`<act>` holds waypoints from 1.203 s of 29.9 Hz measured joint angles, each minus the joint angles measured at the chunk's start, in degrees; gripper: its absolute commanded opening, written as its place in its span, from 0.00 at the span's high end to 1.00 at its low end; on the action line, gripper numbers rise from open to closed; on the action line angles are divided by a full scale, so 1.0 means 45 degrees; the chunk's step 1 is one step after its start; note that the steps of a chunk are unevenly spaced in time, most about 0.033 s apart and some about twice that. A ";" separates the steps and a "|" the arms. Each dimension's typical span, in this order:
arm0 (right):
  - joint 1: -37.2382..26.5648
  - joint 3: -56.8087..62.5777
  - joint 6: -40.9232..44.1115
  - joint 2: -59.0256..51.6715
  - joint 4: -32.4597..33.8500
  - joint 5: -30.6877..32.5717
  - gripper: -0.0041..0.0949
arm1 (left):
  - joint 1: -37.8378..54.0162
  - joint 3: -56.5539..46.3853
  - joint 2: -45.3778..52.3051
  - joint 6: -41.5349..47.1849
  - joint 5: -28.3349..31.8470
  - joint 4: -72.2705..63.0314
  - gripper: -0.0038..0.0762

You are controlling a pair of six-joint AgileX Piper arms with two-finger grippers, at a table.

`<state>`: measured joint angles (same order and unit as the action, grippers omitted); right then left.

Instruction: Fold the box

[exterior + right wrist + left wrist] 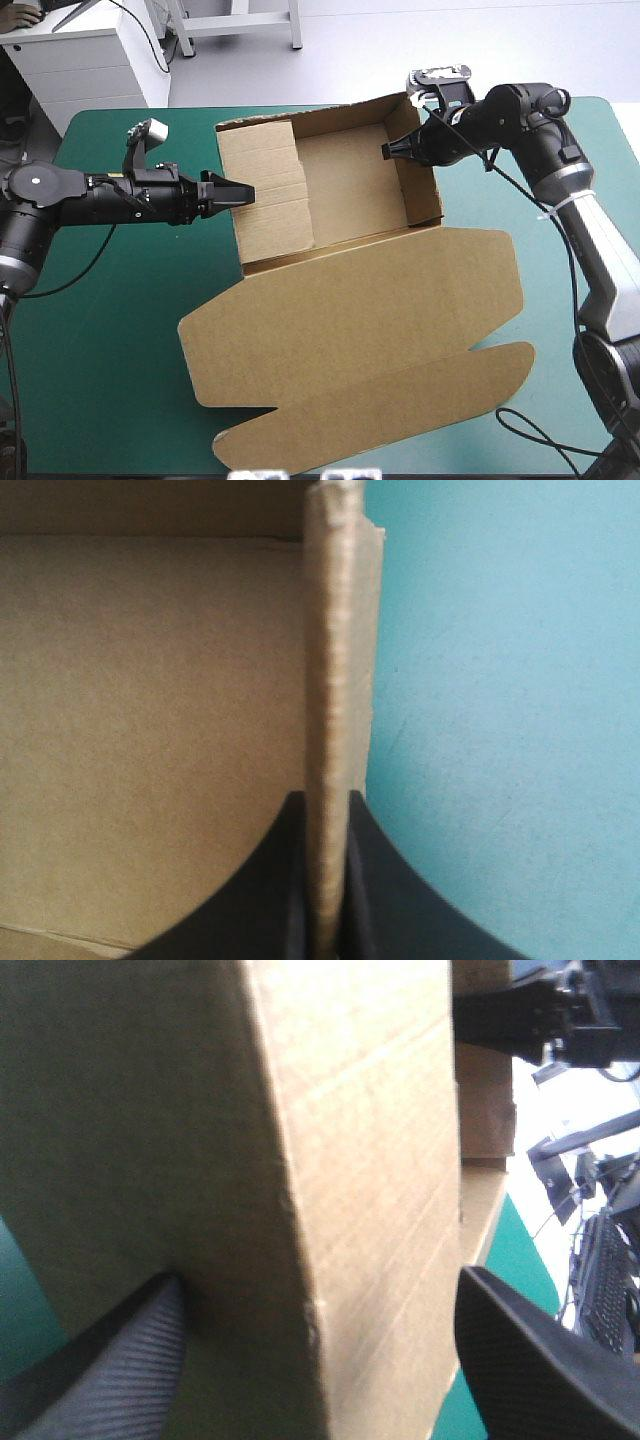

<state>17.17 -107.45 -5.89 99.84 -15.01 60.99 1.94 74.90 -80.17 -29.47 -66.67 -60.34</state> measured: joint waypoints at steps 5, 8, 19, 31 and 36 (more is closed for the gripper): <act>0.0515 0.0010 0.0300 0.0000 0.0079 -0.0202 0.97 | 0.0000 0.0000 0.0000 0.1229 0.0277 0.1788 0.29; 0.0911 0.0010 0.0495 0.0000 0.0216 -0.0477 0.97 | 0.0000 0.0000 0.0000 0.1764 0.0407 0.2667 0.29; 0.1704 0.0010 0.1453 0.0000 0.1558 -0.0586 0.97 | -0.0298 -0.0016 0.0000 0.2678 0.1075 0.4304 0.86; 0.1654 0.0336 0.2541 -0.0051 0.3260 0.0643 0.97 | -0.4023 -0.0145 -0.0127 0.4718 0.4395 0.9309 0.96; 0.1654 0.1874 0.2758 -0.0063 0.2713 0.0118 0.97 | -0.4966 -0.0149 -0.0390 0.7159 0.4061 1.2181 0.96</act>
<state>24.61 -99.02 6.52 99.55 -2.80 61.53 -20.40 74.23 -81.93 2.74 -48.39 -5.53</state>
